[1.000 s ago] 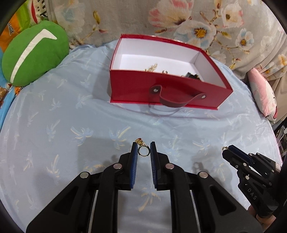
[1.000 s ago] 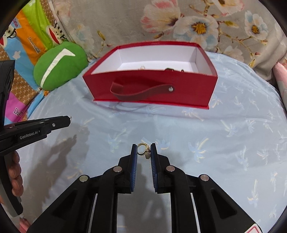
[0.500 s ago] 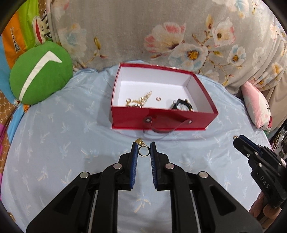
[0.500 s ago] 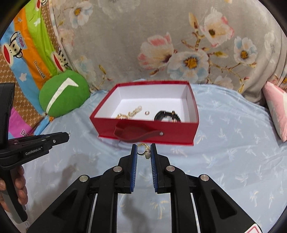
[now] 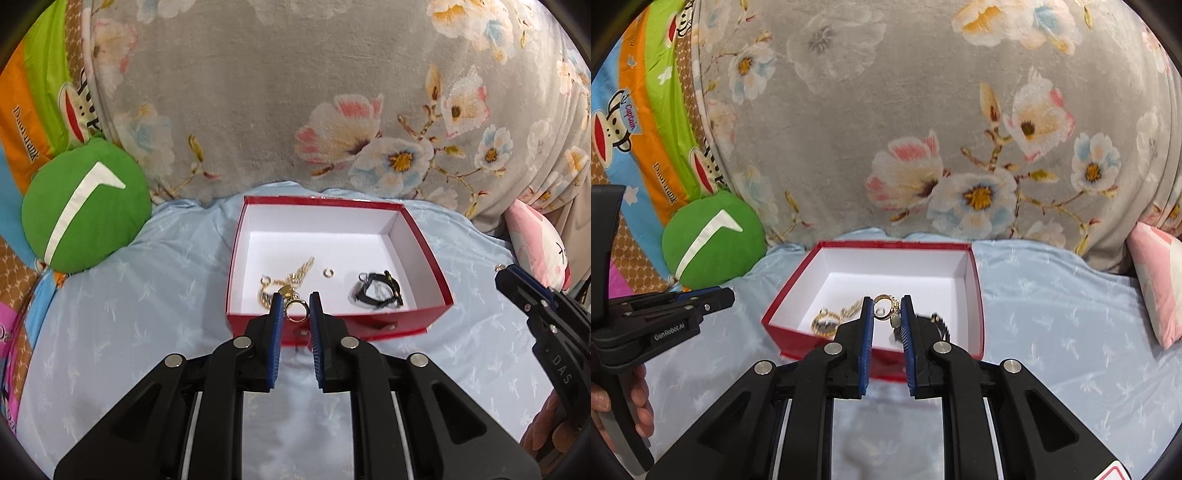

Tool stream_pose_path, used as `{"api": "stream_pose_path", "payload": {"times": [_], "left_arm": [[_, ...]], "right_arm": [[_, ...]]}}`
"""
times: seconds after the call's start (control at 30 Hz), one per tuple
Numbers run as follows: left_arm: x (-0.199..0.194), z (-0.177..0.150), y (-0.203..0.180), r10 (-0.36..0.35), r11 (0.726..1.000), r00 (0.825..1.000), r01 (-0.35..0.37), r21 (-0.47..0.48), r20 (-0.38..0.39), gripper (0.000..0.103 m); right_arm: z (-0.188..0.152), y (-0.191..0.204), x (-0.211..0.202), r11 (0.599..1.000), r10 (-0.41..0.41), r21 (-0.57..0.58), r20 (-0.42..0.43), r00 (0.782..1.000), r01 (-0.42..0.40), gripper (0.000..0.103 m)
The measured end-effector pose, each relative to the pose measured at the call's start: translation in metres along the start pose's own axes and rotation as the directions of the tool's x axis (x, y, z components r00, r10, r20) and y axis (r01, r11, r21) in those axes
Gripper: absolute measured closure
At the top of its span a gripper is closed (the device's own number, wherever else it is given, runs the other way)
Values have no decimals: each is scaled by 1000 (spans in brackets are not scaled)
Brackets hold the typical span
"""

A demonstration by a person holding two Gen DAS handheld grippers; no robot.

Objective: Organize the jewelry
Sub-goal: 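Carry both drop earrings into the red box and open both tools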

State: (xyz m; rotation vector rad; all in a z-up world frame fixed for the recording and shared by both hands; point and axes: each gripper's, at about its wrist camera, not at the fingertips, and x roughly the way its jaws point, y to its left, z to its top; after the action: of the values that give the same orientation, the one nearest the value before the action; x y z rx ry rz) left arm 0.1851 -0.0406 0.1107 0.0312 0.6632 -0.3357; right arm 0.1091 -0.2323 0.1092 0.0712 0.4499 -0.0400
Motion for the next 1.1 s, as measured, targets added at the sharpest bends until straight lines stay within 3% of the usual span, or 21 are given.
{"api": "stream_pose_path", "payload": {"times": [0.63,1.1], "left_arm": [[85,88,-5,74,997,997,-75,14,34,89],[137,107,-8,97,995,995,-97,21,2,89]], "right_arm": [[76,-17,92,1000,-12,5,45,999,11,90],[79,-25,148,1000,-10,12,-7,1000,10,90]]}}
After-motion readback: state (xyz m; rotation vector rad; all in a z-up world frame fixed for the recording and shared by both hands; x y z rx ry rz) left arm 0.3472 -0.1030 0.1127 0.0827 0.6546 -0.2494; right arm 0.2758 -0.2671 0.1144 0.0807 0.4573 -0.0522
